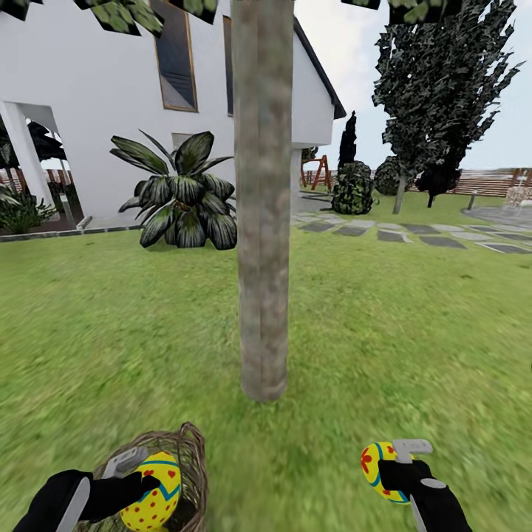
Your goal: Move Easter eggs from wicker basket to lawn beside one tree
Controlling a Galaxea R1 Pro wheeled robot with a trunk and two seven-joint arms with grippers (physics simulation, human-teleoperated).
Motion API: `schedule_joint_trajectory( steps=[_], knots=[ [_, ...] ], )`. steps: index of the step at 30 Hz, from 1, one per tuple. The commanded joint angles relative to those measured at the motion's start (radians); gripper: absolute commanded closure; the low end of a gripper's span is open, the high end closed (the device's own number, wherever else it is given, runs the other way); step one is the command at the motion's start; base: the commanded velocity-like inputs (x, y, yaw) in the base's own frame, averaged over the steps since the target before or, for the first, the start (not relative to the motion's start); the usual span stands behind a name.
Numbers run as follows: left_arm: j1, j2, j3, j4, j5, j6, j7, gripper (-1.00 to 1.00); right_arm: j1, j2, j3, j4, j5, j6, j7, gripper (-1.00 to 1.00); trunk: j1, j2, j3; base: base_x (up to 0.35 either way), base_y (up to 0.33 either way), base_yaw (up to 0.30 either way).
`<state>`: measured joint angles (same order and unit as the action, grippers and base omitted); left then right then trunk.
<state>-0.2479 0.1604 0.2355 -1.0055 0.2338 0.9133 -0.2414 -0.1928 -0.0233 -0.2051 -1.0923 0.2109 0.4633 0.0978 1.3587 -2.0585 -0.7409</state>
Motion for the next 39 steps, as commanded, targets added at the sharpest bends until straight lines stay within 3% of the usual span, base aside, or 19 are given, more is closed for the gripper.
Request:
schedule_joint_trajectory(
  steps=[1, 7, 20, 29, 39],
  knots=[
    [-0.001, -0.001, 0.002, -0.001, -0.004, 0.005, -0.006, 1.0, -0.001, 0.001, -0.002, -0.001, 0.011, 0.005, 0.01, 1.0, -0.004, 0.007, 0.002, 0.0, -0.242, 0.0],
    [-0.001, -0.001, 0.002, -0.001, -0.004, 0.001, -0.005, 1.0, -0.001, 0.001, -0.002, 0.0, 0.011, 0.005, 0.01, 1.0, -0.027, 0.049, 0.021, 0.0, -0.26, 0.0],
    [-0.001, -0.001, 0.002, -0.002, -0.003, 0.001, -0.006, 1.0, -0.001, 0.0, 0.0, 0.023, 0.012, 0.004, 0.009, 1.0, -0.077, 0.14, 0.062, -0.003, -0.01, 0.0],
    [-0.001, -0.002, 0.001, -0.002, -0.005, 0.001, -0.005, 1.0, -0.001, 0.0, 0.0, 0.023, 0.012, 0.003, 0.009, 1.0, -0.111, 0.203, 0.09, -0.171, -0.153, 0.0],
    [-0.001, -0.005, 0.001, -0.008, -0.004, 0.001, -0.007, 1.0, -0.001, 0.0, 0.0, 0.025, 0.012, 0.003, 0.009, 1.0, -0.15, 0.273, 0.121, -0.196, -0.275, 0.249]
  ],
)
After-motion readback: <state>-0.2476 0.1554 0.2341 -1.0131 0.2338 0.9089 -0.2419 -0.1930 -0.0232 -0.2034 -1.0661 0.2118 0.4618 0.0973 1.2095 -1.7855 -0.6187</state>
